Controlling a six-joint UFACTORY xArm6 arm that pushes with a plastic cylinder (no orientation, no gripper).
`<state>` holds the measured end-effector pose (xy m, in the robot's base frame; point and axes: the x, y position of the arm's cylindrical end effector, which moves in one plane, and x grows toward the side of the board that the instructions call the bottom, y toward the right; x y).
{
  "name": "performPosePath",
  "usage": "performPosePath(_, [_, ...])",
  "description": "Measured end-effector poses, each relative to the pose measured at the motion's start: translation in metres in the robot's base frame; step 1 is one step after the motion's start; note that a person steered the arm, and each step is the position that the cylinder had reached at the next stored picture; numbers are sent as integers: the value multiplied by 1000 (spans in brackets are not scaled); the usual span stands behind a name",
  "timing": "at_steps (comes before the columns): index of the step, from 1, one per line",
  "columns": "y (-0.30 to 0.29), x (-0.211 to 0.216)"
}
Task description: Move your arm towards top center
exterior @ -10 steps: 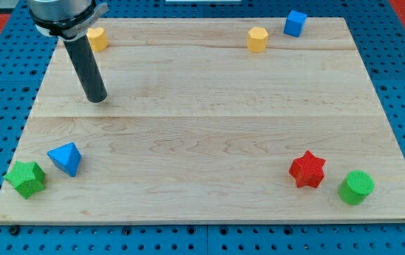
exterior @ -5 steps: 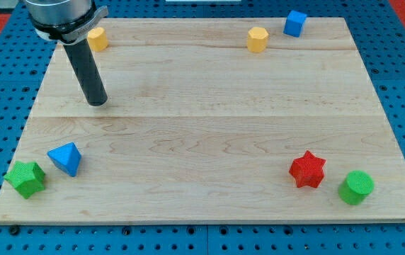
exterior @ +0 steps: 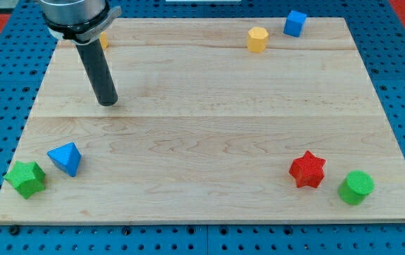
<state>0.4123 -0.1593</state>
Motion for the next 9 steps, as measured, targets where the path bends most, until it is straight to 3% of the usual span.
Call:
performPosePath(7, [13, -18])
performPosePath(9, [102, -91])
